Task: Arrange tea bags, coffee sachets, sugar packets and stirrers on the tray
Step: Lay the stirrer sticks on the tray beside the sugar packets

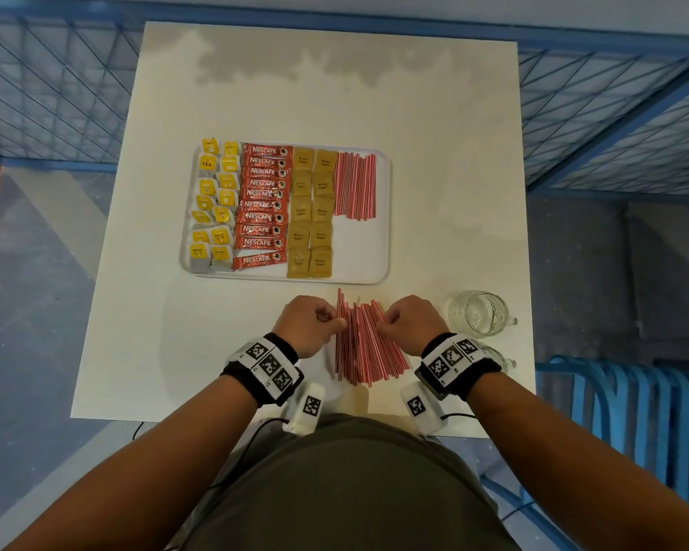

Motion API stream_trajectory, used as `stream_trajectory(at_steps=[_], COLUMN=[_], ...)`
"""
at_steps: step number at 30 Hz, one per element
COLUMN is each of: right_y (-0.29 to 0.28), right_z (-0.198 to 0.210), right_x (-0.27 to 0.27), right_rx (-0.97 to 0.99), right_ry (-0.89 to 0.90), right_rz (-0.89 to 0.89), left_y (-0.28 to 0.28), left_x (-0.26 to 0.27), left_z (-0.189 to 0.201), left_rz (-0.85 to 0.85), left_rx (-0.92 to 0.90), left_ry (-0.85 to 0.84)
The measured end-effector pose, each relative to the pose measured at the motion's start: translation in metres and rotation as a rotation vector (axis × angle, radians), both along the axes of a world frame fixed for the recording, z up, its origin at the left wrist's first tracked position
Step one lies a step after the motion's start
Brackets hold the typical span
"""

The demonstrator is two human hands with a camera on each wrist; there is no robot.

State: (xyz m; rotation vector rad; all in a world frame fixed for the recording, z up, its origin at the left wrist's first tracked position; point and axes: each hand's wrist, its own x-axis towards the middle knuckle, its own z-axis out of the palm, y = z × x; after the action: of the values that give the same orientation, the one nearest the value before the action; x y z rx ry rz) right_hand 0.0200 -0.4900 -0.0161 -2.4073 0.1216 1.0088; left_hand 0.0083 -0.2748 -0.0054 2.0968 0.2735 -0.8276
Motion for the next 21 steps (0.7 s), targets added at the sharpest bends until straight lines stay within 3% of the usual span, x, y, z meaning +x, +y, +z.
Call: stream_trajectory(at_steps=[9,15,21], right_y=[0.002,0.008,0.009], right_z=[0.032,0.063,0.055], right_x=[0.045,0.114,0.191], right_rx=[0.153,0.235,0.228], right_ry=[-0.061,-0.159,-0.31], right_rz=[-0.069,-0.173,-0.351], left_y=[0.007,0.01,0.009], left_x=[0.02,0.042,0.054], left_z=[0.008,0.018,0.021], left_rz=[0.057,0.026,0.026], left_rx=[-0.042,-0.076,-0.088], left_ry=[-0.035,-0.067,-0.083])
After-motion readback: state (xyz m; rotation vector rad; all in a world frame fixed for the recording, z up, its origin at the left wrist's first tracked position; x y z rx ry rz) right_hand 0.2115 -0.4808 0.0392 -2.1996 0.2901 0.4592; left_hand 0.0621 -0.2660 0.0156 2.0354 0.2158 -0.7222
